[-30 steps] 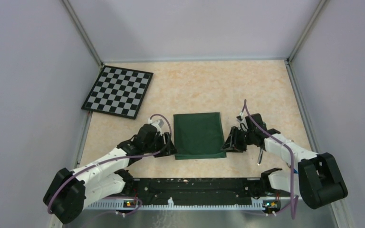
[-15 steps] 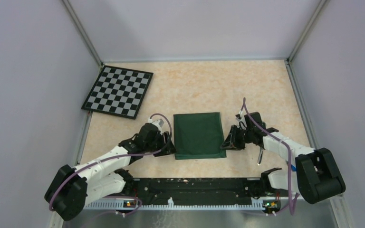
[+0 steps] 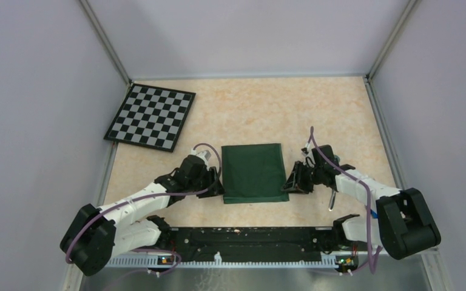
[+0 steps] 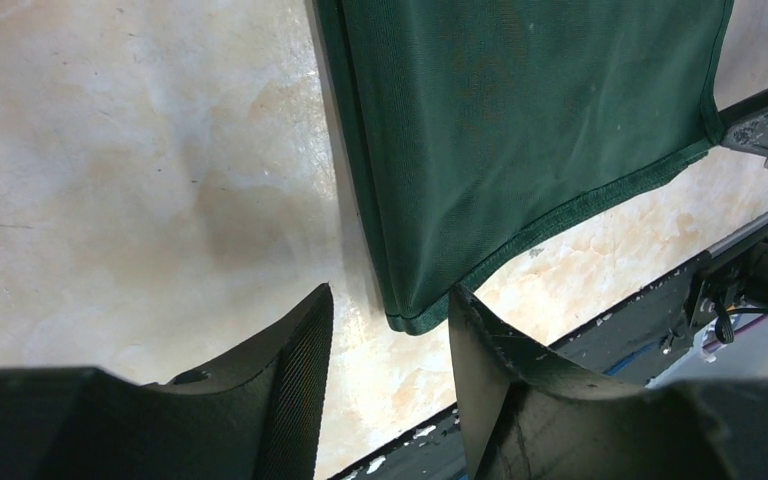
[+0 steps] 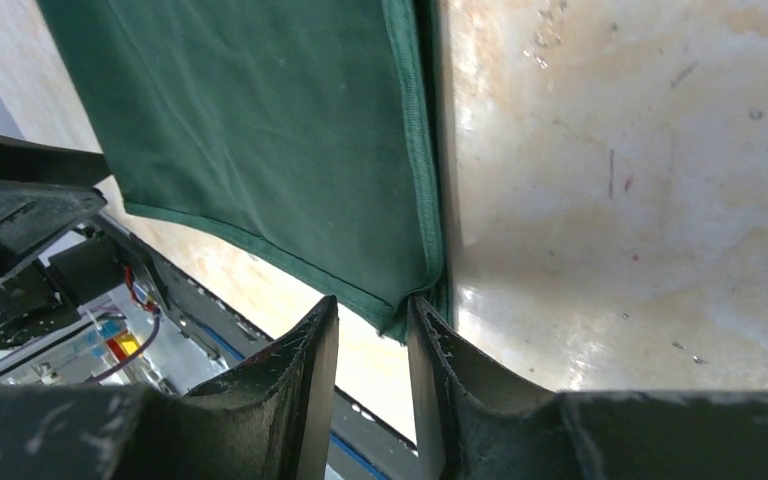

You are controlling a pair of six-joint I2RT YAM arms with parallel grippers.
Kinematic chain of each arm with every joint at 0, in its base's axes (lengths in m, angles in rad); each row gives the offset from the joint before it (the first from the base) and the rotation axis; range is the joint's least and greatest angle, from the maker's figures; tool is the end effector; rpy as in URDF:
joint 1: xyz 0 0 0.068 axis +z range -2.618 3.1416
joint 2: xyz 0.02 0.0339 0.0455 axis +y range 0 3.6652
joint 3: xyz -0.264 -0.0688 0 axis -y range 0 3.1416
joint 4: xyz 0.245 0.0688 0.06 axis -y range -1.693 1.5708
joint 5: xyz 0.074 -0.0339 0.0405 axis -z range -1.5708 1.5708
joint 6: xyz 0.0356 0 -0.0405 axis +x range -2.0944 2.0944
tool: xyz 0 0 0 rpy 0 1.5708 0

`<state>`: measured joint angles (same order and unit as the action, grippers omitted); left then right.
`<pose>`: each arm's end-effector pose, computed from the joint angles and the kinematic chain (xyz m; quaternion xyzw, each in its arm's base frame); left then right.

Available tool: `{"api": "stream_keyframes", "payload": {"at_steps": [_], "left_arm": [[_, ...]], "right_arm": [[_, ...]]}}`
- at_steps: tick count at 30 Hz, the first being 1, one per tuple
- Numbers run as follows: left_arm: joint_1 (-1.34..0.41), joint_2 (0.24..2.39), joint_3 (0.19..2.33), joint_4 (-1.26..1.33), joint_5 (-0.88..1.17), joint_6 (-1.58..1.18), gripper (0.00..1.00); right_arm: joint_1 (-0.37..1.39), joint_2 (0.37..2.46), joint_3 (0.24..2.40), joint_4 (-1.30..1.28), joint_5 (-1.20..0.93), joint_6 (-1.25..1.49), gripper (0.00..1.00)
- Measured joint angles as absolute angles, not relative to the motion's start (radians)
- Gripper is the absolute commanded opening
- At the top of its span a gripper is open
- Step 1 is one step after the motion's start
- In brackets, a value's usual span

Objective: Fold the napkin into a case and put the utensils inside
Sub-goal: Pick up the top corner of the square-folded napkin from the center of the board.

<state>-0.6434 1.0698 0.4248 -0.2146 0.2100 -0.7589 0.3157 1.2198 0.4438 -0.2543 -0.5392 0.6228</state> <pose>0.1524 -0.1236 0.1633 -0.0174 0.9328 -0.2984 0.2012 0.1844 0.0794 0.1430 0.0718 0.9288 0.3453 0.1134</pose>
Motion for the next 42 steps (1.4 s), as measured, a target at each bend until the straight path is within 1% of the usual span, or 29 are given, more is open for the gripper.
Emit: {"api": "stream_keyframes", "payload": {"at_steps": [4, 9, 12, 13, 15, 16, 24, 29, 34, 39, 42], "left_arm": [[-0.643, 1.070, 0.425, -0.220, 0.198, -0.756, 0.51], [-0.643, 1.069, 0.425, -0.225, 0.192, -0.755, 0.51], [-0.643, 1.069, 0.425, -0.227, 0.192, -0.754, 0.49], [-0.643, 1.069, 0.425, -0.228, 0.192, -0.754, 0.49], [-0.643, 1.069, 0.425, -0.230, 0.190, -0.753, 0.47], [-0.643, 1.069, 0.425, -0.231, 0.189, -0.753, 0.47], [-0.643, 1.120, 0.439, -0.231, 0.185, -0.752, 0.42], [-0.643, 1.145, 0.440, -0.216, 0.189, -0.751, 0.37], [-0.643, 1.150, 0.430, -0.190, 0.200, -0.754, 0.35], [-0.644, 1.148, 0.403, -0.167, 0.227, -0.760, 0.35], [-0.644, 1.147, 0.398, -0.157, 0.236, -0.761, 0.35]], "right_arm": [[0.316, 1.219, 0.423, -0.253, -0.538, 0.630, 0.33], [0.316, 1.214, 0.412, -0.256, -0.536, 0.632, 0.26], [0.316, 1.211, 0.412, -0.254, -0.536, 0.633, 0.18], [0.316, 1.211, 0.412, -0.254, -0.536, 0.633, 0.14], [0.316, 1.211, 0.412, -0.253, -0.536, 0.635, 0.02], [0.316, 1.211, 0.412, -0.253, -0.536, 0.637, 0.00], [0.319, 1.213, 0.422, -0.259, -0.543, 0.615, 0.00], [0.328, 1.247, 0.481, -0.262, -0.552, 0.586, 0.00], [0.372, 1.289, 0.542, -0.254, -0.560, 0.579, 0.00], [0.464, 1.408, 0.664, -0.211, -0.570, 0.604, 0.00], [0.513, 1.525, 0.764, -0.144, -0.581, 0.634, 0.00]]}}
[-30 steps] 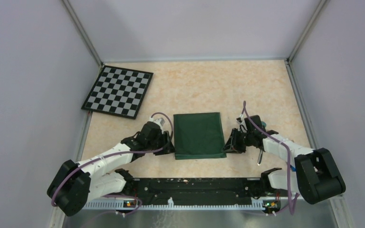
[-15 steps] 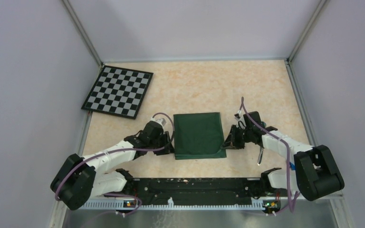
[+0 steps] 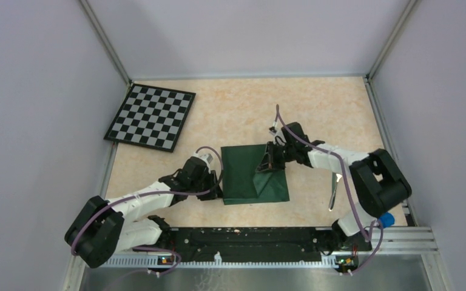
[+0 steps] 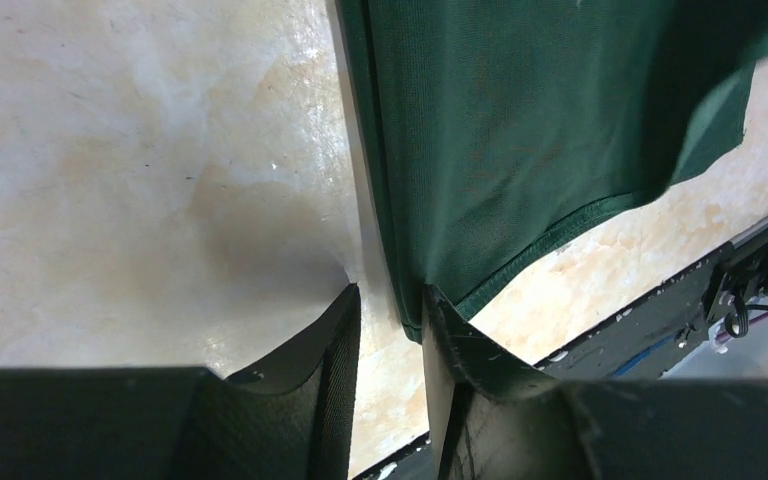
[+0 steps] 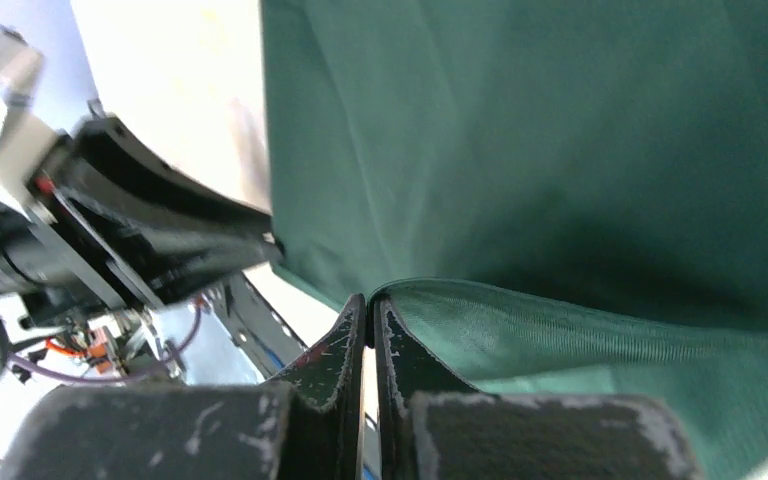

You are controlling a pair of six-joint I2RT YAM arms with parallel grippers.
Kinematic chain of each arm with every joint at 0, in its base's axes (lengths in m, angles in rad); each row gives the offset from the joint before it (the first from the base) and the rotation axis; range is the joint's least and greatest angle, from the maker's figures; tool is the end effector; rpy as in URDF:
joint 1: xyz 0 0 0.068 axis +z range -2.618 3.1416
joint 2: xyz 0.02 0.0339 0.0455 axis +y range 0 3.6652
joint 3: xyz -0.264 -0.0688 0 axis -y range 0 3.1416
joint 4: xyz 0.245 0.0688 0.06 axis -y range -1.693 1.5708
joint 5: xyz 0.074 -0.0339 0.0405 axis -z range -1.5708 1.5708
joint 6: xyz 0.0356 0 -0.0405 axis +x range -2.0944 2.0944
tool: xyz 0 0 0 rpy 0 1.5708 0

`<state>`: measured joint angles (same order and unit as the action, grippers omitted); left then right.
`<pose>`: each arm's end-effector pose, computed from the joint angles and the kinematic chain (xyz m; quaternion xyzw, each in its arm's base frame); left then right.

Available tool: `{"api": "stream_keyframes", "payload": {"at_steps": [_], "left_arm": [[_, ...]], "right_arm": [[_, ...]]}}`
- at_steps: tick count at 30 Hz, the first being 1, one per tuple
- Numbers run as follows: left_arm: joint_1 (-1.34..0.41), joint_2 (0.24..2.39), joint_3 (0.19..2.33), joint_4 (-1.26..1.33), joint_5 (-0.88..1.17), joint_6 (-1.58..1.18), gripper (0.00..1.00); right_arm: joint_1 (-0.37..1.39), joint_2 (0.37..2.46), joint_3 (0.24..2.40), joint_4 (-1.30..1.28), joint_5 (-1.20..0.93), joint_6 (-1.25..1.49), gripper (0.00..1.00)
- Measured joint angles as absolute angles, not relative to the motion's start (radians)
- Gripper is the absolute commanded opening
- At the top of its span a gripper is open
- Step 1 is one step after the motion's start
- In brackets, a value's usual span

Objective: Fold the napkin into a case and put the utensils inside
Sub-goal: Pick up the top corner of the square-folded napkin from the center of the board, then fold the top corner of the square-folded napkin at the center of the board.

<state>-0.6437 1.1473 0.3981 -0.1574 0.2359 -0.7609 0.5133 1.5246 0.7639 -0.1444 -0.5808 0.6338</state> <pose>0.1540 -0.1259 0.1457 -0.0167 0.9394 -0.2941 0.1753 0.2437 0.1598 0.1702 -0.0389 0.9095 0.3972 0.1161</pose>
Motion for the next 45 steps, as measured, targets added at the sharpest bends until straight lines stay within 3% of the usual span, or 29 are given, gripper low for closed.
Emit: {"api": "stream_keyframes", "payload": {"at_steps": [15, 45], "left_arm": [[-0.644, 1.126, 0.360, -0.108, 0.253, -0.766, 0.31], [-0.648, 1.121, 0.325, -0.053, 0.268, -0.788, 0.25]], "right_arm": [[0.576, 2.024, 1.152, 0.212, -0.668, 0.881, 0.00], [0.588, 2.203, 1.285, 0.306, -0.700, 0.966, 0.00]]}}
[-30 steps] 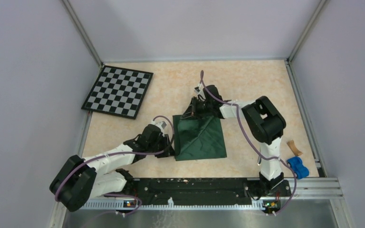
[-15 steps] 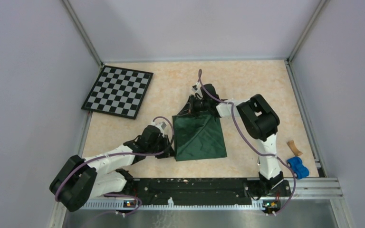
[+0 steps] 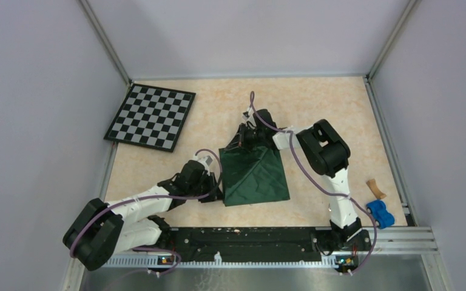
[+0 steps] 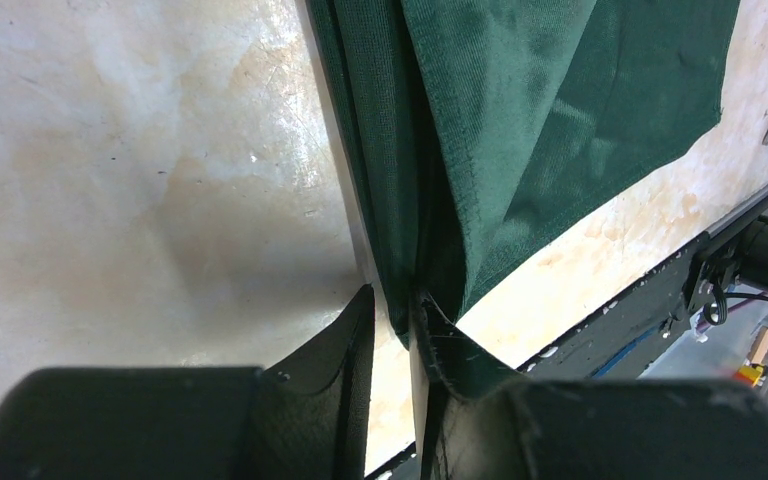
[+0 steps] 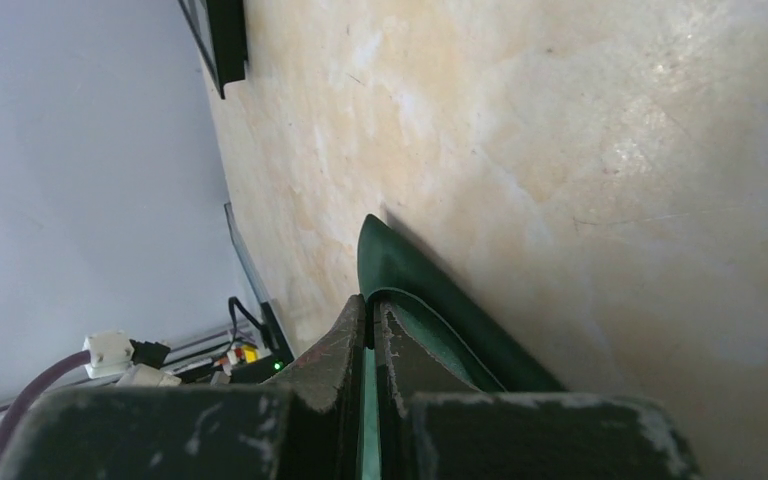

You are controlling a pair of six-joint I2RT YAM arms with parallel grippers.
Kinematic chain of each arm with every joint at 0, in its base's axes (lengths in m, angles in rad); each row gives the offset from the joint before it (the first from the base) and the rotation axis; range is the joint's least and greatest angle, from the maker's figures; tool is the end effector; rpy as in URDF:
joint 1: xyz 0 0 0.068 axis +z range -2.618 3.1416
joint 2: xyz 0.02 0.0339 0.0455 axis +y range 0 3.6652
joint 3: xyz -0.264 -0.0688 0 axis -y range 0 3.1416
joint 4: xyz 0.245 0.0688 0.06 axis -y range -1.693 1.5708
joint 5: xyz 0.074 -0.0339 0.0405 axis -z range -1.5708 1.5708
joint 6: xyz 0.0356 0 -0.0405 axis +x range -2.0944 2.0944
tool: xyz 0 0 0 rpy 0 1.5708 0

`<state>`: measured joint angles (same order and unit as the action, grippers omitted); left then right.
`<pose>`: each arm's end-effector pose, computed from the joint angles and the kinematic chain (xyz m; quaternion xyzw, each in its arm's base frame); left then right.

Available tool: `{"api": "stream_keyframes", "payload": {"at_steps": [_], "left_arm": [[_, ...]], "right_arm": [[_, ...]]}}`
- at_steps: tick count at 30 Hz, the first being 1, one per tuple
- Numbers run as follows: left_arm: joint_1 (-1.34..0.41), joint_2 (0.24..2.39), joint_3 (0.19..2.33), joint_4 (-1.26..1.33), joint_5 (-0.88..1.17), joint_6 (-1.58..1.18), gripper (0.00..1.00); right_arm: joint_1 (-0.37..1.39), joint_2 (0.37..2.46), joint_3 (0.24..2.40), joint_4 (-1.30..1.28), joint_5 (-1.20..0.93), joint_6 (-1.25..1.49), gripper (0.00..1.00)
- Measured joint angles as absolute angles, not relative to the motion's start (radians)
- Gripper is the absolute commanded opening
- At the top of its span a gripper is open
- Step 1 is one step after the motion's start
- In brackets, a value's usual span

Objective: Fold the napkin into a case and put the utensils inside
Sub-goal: Fold the top corner of the square-folded napkin at the center of the board, then smooth out the upper triangle-folded napkin at the center of the board.

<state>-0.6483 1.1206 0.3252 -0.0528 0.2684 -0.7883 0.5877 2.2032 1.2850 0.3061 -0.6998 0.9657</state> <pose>0.1466 -0.1229 0.1370 -0.0177 0.9281 -0.3248 0.1814 0.3662 0.2715 0.1101 0.0013 0.8484 0.5206 0.0958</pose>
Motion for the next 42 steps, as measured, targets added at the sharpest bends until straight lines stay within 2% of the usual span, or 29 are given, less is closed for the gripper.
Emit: {"api": "stream_keyframes", "payload": {"at_steps": [7, 14, 20, 24, 26, 34, 38, 42], "left_arm": [[-0.649, 1.119, 0.325, -0.054, 0.267, -0.788, 0.26], [-0.650, 1.051, 0.326, -0.138, 0.229, -0.799, 0.34], [-0.650, 0.908, 0.381, -0.291, 0.176, -0.809, 0.35], [-0.650, 0.900, 0.447, -0.258, 0.182, -0.802, 0.29], [-0.650, 0.934, 0.465, -0.209, 0.210, -0.802, 0.26], [-0.650, 1.236, 0.545, -0.064, 0.302, -0.794, 0.16], [-0.650, 1.271, 0.544, -0.054, 0.280, -0.776, 0.15], [-0.649, 1.271, 0.522, -0.033, 0.250, -0.760, 0.13]], "right_arm": [[0.588, 2.209, 1.293, 0.292, -0.701, 0.965, 0.00], [0.589, 2.212, 1.328, 0.274, -0.702, 0.961, 0.04], [0.589, 2.214, 1.332, 0.264, -0.707, 0.950, 0.26], [0.590, 2.213, 1.335, 0.234, -0.714, 0.933, 0.42], [0.591, 2.207, 1.338, 0.196, -0.714, 0.909, 0.45], [0.593, 2.117, 1.350, 0.071, -0.736, 0.811, 0.51], [0.591, 2.034, 1.323, 0.043, -0.754, 0.759, 0.51], [0.575, 1.926, 1.208, 0.058, -0.794, 0.713, 0.48]]}}
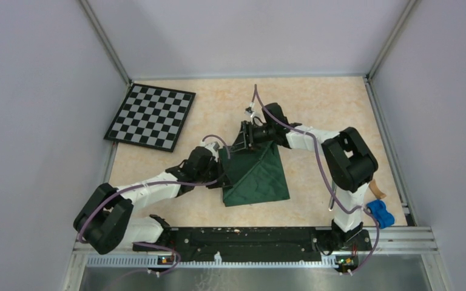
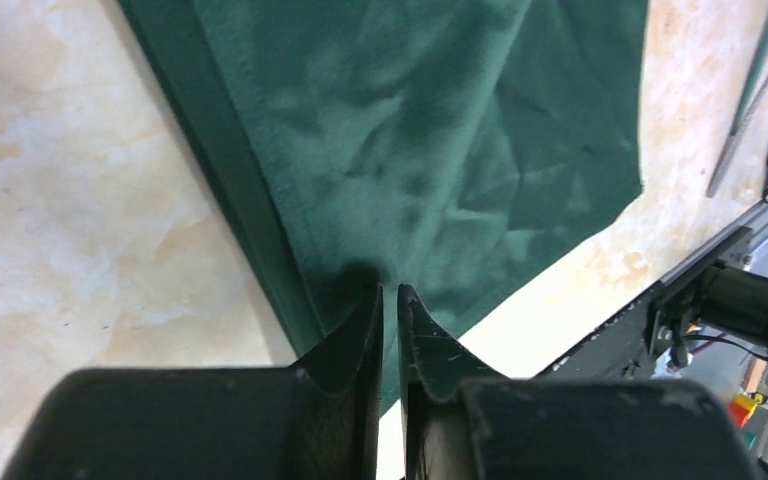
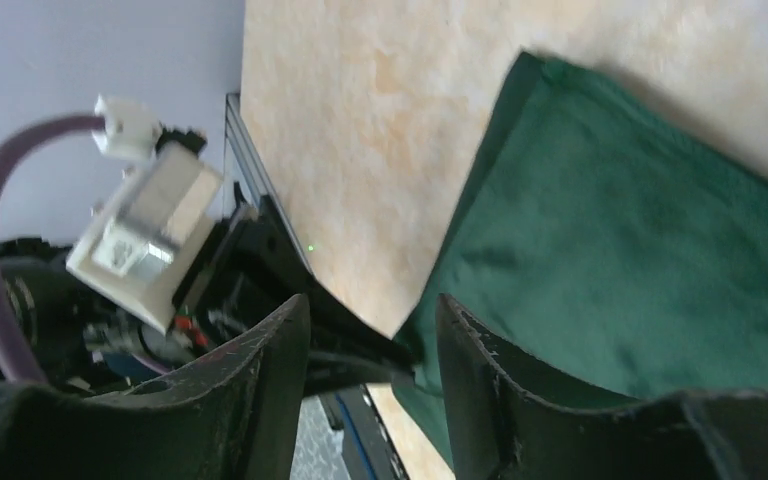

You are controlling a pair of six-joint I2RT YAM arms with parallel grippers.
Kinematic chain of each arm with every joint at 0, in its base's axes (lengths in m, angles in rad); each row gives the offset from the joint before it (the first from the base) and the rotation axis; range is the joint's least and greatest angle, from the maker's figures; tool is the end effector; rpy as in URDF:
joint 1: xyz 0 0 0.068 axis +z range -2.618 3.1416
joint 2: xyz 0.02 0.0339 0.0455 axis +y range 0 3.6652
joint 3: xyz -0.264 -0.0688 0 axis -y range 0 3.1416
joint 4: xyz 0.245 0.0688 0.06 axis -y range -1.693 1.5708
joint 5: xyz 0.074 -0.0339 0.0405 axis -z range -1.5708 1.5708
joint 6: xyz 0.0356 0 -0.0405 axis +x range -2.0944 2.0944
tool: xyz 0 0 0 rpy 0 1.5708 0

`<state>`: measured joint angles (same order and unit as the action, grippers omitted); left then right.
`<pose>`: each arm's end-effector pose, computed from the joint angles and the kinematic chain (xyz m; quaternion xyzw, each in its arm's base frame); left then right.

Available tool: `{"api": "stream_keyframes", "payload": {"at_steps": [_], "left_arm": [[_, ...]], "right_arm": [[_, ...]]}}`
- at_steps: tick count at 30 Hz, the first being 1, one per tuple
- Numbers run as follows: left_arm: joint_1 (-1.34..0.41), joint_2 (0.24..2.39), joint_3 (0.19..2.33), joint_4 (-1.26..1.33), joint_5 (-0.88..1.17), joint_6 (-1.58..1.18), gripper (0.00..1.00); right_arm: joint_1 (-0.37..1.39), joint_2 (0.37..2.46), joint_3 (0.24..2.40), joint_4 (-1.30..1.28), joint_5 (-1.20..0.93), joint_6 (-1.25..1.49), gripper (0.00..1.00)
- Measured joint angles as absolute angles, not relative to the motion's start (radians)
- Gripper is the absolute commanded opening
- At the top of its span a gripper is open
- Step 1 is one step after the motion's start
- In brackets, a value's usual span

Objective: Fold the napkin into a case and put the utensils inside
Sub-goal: Smooth out the upper triangle-folded napkin at the center of the board.

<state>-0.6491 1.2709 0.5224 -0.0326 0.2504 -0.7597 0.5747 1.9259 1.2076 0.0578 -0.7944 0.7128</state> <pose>0.1854 -0.1517 0.1666 -0.0027 0.9171 -0.3350 0.2162 0.3336 0.2463 0.1843 -0.1125 0.8380 0.5212 0.1157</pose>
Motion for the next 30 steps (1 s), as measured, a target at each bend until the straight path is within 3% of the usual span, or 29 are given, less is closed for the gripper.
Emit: {"api": "stream_keyframes", "payload": {"at_steps": [9, 15, 18, 21, 23, 25, 30], "left_arm": [[-0.648, 1.276, 0.424, 0.007, 0.224, -0.765, 0.09], [-0.648, 1.268, 0.394, 0.059, 0.226, -0.787, 0.09], [-0.648, 1.259, 0.391, 0.056, 0.227, -0.791, 0.17], [-0.648, 1.226, 0.398, 0.007, 0.219, -0.783, 0.39], [-0.647, 1.196, 0.428, -0.052, 0.201, -0.768, 0.46], [-0.640, 1.180, 0.484, -0.095, 0.173, -0.752, 0.47], [-0.548, 1.217, 0.645, -0.105, 0.127, -0.704, 0.36]], "right_arm": [[0.454, 1.882, 0.912, 0.159, -0.859, 0.680, 0.47], [0.360, 1.882, 0.890, 0.233, -0.883, 0.680, 0.46], [0.350, 1.882, 0.891, 0.251, -0.887, 0.680, 0.47], [0.346, 1.882, 0.893, 0.241, -0.877, 0.672, 0.47], [0.345, 1.882, 0.895, 0.221, -0.855, 0.660, 0.47], [0.345, 1.880, 0.897, 0.209, -0.833, 0.652, 0.46], [0.344, 1.857, 0.895, 0.194, -0.797, 0.646, 0.46]]}}
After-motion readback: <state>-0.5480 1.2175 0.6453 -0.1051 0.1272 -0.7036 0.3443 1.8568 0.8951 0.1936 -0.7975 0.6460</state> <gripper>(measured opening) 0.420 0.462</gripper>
